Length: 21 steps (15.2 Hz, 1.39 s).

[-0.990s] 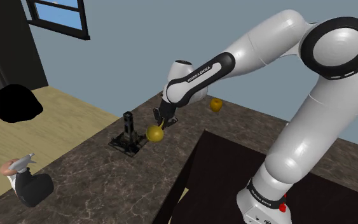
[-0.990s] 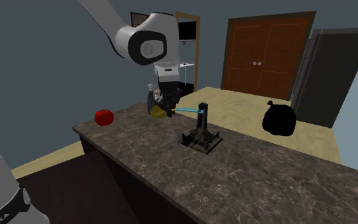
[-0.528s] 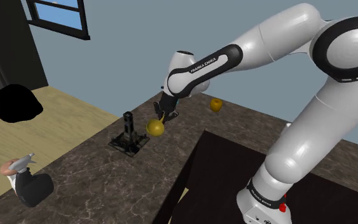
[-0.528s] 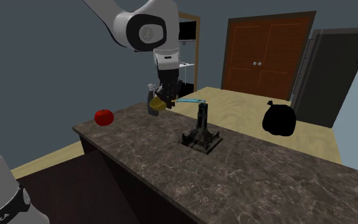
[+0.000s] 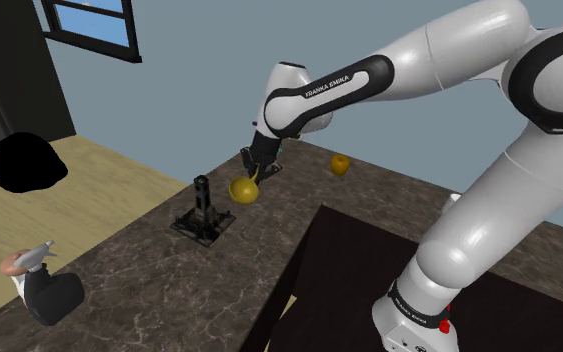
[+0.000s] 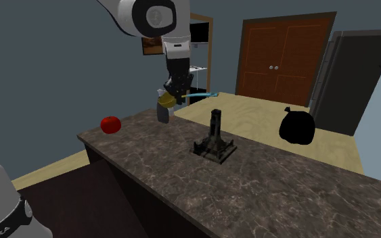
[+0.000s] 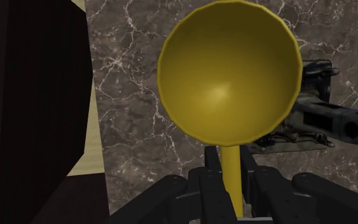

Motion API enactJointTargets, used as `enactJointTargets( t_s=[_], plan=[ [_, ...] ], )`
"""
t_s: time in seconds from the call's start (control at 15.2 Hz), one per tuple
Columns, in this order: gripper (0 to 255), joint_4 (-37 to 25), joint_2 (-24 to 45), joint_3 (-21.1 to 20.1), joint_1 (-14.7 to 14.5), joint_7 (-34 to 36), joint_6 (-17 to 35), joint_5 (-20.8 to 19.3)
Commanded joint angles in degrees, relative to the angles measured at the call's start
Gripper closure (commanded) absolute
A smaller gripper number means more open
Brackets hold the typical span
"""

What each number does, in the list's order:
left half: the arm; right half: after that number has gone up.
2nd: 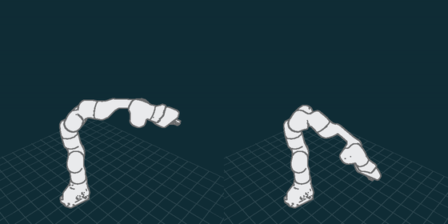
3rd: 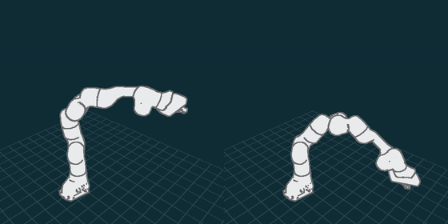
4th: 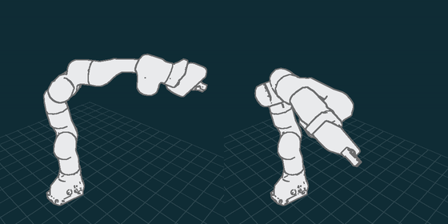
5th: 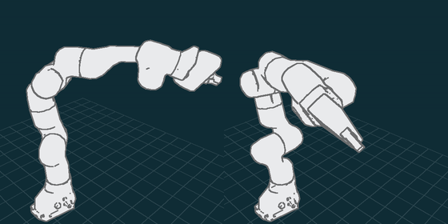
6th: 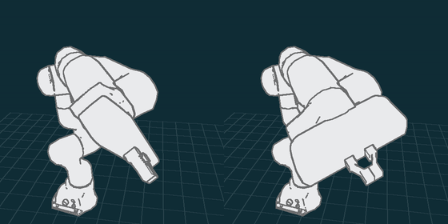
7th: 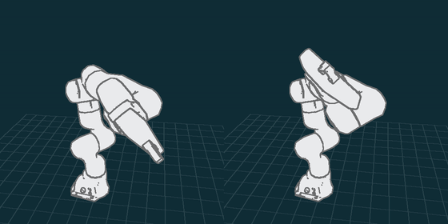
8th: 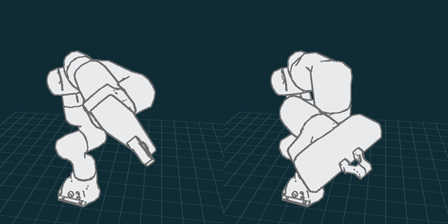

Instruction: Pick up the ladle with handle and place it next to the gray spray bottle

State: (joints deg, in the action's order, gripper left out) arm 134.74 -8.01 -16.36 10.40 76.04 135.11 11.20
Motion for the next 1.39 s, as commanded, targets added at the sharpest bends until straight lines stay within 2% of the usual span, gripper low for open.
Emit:
enactJointTargets(
  t_s=[0.0,0.33,0.73,1.32],
  plan=[
    [255,-1.43,1.12,-1.39,-0.80,2.72,-0.05,-0.70],
    [255,-6.65,5.97,-5.48,-3.44,11.69,0.20,-4.08],
    [255,-15.08,13.50,-9.00,-7.40,22.85,-0.71,-10.21],
    [255,-32.79,27.58,-10.30,-16.80,37.64,-5.68,-20.44]
  ],
)
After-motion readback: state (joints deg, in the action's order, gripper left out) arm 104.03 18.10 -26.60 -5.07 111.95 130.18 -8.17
